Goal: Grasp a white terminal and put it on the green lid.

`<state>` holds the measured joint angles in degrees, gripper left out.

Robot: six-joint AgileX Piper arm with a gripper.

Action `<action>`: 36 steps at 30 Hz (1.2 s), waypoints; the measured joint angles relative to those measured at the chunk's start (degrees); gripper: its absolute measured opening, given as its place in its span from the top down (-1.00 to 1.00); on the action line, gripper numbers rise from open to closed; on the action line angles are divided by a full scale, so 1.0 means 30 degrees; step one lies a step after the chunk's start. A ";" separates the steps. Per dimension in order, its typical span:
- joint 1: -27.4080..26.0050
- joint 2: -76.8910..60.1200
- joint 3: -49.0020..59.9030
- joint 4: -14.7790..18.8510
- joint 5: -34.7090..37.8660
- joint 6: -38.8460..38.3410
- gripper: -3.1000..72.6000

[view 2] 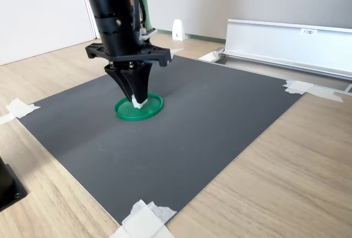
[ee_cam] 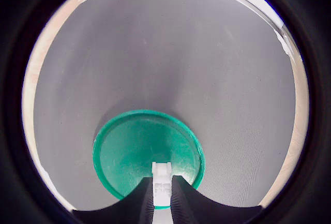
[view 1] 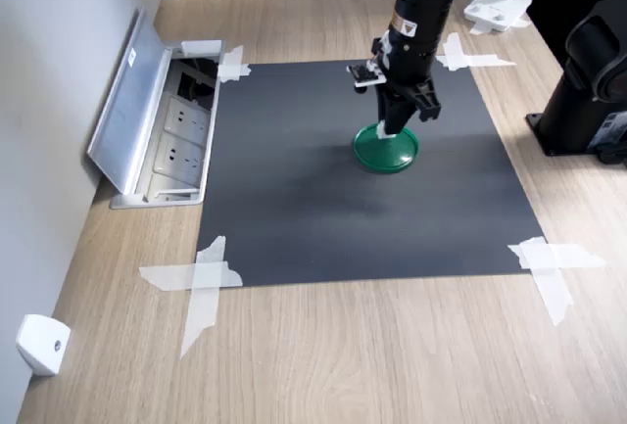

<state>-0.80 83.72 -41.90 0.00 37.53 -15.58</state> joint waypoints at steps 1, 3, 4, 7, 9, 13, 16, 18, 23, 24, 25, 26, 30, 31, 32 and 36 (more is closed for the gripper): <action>0.0000 0.0077 0.0000 0.0131 -0.0045 -0.0089 0.68; 0.0000 0.0171 0.0000 0.0267 -0.0048 -0.0198 0.68; 0.0000 0.0216 0.0000 0.0290 -0.0027 -0.0218 0.68; 0.0000 0.0280 0.0000 0.0293 -0.0002 -0.0290 0.68; 0.0000 0.0315 0.0000 0.0332 0.0226 -0.0310 0.66; 0.0000 0.0315 0.0000 0.0421 0.0284 -0.0315 0.55; 0.0000 0.0315 0.0000 0.0624 0.0284 -0.0332 0.33; 0.0000 0.0315 0.0000 0.0731 0.0284 -0.0332 0.13; 0.0000 -0.0504 0.0000 0.0775 0.0266 -0.0351 -0.34; 0.0000 -0.0882 0.0000 0.0775 0.0266 -0.0332 -0.39; 0.0000 -0.1353 0.0000 0.0775 0.0266 -0.0312 -0.42; 0.0000 -0.1921 0.0000 0.0819 0.0266 -0.0313 -0.44; 0.0000 -0.4579 0.0000 0.1000 0.0045 -0.0313 -0.31; 0.0000 -0.5320 0.0000 0.1112 -0.0168 -0.0295 -0.21; 0.0000 -0.6058 0.0000 0.1241 -0.0429 -0.0205 -0.12; 0.0000 -0.8655 0.0041 0.1550 -0.2113 0.0282 0.42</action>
<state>-0.80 57.75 -41.78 4.65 31.19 -14.73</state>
